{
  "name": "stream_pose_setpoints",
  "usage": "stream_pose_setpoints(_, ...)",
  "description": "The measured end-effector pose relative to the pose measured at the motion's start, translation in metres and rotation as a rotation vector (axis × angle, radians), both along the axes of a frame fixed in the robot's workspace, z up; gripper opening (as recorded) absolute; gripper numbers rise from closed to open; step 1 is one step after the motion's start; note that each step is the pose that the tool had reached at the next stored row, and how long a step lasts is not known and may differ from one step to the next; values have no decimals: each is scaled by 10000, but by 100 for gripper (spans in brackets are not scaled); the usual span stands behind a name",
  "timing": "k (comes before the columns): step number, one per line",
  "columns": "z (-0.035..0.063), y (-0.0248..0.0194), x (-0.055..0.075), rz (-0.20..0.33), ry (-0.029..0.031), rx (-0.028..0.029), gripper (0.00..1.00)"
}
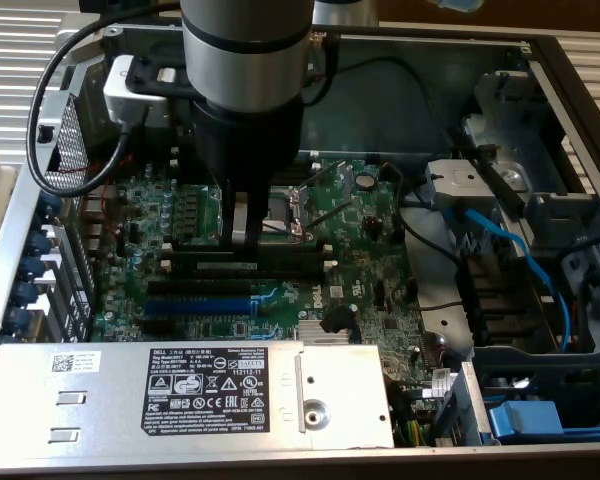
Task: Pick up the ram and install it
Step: 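Press down the ram until it locks into place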
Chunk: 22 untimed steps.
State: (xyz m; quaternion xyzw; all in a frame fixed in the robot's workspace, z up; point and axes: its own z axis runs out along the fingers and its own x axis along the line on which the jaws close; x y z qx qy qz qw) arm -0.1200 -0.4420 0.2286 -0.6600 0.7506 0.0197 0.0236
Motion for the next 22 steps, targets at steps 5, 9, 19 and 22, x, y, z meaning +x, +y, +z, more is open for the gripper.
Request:
stream_pose_setpoints(5, -9, 0, -7, -1, 0, 2, 11)
stream_pose_setpoints(9, -18, 0, -9, -1, 1, -1, 11)
stream_pose_setpoints(19, -34, 0, -9, -2, 1, 1, 11)
stream_pose_setpoints(22, -31, 1, -9, -2, 0, 2, 11)
